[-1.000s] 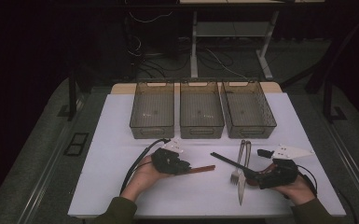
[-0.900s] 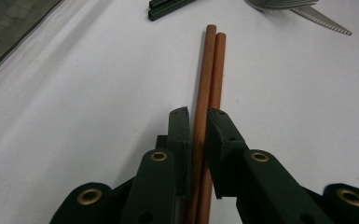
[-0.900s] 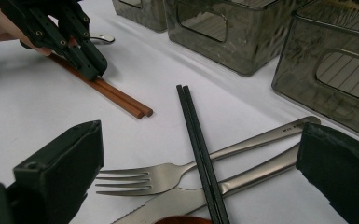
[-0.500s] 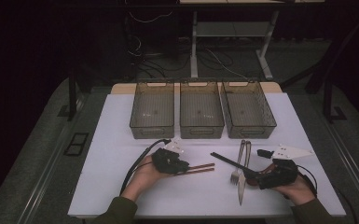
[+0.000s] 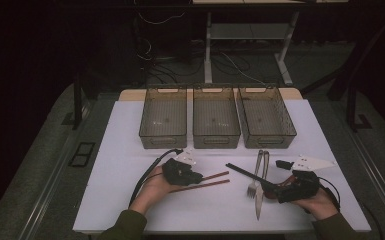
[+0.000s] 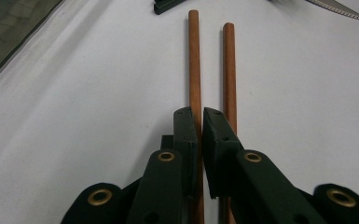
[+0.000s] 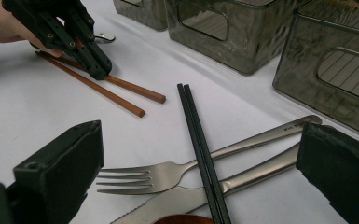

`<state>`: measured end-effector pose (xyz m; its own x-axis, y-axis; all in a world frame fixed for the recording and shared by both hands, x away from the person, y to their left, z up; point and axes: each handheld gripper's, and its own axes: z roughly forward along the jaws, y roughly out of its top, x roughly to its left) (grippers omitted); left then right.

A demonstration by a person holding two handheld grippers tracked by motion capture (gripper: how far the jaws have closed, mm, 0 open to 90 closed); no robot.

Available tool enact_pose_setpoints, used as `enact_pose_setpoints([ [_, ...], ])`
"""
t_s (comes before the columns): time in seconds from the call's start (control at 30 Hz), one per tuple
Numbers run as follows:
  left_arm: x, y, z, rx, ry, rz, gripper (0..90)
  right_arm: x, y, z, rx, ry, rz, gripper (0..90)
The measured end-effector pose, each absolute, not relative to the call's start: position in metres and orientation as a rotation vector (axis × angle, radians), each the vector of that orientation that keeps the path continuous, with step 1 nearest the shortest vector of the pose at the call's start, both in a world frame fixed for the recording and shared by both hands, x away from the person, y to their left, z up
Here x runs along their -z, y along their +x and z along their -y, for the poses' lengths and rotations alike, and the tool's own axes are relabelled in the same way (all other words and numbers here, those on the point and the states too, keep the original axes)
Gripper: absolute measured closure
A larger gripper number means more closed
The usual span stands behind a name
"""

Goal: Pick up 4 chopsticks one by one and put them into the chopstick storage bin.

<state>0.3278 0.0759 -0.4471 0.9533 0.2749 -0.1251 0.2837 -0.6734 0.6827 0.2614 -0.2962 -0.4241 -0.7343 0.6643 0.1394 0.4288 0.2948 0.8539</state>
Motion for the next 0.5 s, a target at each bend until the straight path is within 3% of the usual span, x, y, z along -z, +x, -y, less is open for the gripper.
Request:
enact_pose_setpoints([
  [0.5,0.4434,0.3304,-0.0784,-0.024,2.349,-0.424,84.0,0.4243,0.2614,0.2961,-1.414,1.001,-2.323,0.5],
])
